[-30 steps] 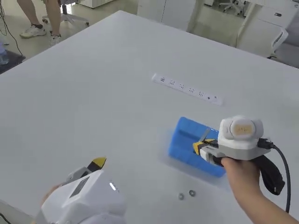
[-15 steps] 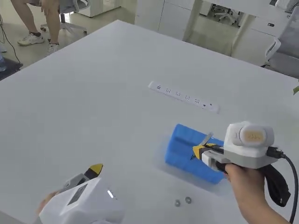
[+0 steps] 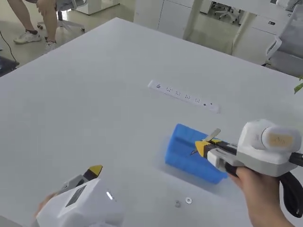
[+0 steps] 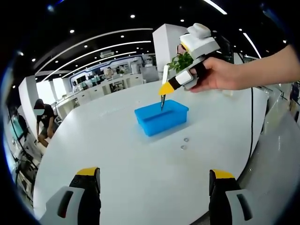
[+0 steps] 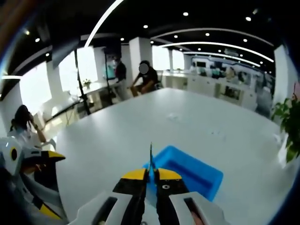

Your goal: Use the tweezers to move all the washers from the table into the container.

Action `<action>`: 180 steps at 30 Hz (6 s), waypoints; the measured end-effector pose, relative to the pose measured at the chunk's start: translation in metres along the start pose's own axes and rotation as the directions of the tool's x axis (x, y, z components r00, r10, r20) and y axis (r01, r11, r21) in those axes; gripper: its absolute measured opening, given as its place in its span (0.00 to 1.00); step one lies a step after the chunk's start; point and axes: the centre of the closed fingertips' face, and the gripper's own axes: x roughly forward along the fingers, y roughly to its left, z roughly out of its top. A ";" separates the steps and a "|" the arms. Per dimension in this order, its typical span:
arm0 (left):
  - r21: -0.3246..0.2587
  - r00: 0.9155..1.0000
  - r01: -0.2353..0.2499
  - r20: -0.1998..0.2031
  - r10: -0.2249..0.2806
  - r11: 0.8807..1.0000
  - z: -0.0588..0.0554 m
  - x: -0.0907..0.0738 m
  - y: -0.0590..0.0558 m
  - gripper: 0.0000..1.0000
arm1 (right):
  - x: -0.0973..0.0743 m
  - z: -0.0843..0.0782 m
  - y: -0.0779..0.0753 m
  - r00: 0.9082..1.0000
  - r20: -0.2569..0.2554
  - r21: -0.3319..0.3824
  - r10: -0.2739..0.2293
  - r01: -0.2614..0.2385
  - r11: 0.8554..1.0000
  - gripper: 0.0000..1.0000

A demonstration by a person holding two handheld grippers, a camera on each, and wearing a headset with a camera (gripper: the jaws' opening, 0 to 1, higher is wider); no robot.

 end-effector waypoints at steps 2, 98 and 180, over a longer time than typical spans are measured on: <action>0.004 1.000 0.001 -0.003 -0.001 1.000 -0.001 0.000 -0.001 0.99 | -0.002 -0.003 0.004 1.000 -0.003 0.002 0.010 -0.010 1.000 0.03; 0.014 0.999 0.007 -0.038 -0.006 1.000 -0.008 0.003 -0.001 0.99 | -0.002 -0.106 0.044 0.978 -0.187 0.014 0.089 -0.088 0.996 0.04; 0.003 0.999 0.011 -0.051 -0.011 1.000 -0.010 0.003 -0.001 0.99 | -0.015 -0.004 -0.014 0.999 -0.033 -0.035 0.010 -0.011 0.999 0.02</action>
